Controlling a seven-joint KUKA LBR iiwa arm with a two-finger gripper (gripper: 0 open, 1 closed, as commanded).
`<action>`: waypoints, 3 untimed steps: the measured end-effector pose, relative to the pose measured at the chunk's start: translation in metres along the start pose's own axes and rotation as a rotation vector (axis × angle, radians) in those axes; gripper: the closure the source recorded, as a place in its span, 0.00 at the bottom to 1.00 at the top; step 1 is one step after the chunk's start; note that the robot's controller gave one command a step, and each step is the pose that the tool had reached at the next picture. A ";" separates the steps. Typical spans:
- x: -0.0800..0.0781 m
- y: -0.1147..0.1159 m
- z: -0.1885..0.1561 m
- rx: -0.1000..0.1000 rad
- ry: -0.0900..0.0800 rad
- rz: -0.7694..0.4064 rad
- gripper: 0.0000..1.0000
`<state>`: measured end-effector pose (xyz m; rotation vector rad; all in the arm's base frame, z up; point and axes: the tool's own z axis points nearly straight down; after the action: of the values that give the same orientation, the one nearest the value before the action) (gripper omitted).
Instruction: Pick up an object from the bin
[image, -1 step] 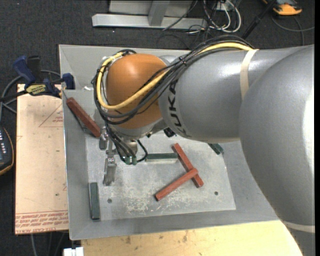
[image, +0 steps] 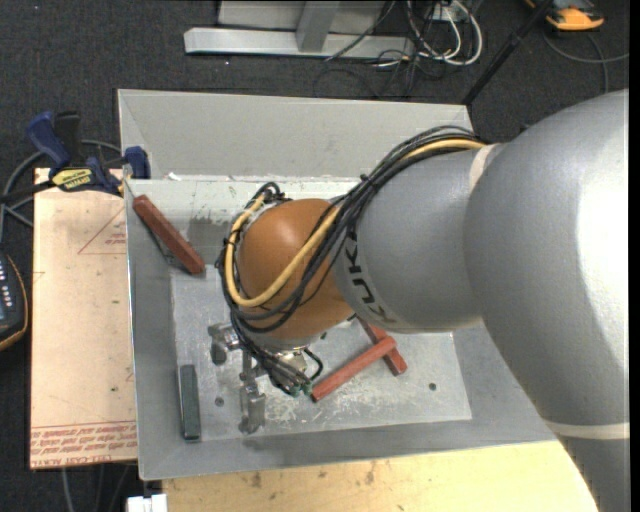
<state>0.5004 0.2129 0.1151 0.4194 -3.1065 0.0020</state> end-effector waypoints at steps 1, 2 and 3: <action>-0.010 -0.056 -0.002 0.001 -0.009 -0.071 0.00; 0.029 -0.119 0.013 0.001 -0.003 -0.054 0.00; 0.028 -0.165 0.047 0.000 -0.005 -0.060 0.00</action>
Offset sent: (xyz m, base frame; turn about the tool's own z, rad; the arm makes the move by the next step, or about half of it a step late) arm 0.0233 -0.0481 0.0027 -0.0775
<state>0.5163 0.0465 0.0679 0.5133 -3.0974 0.0010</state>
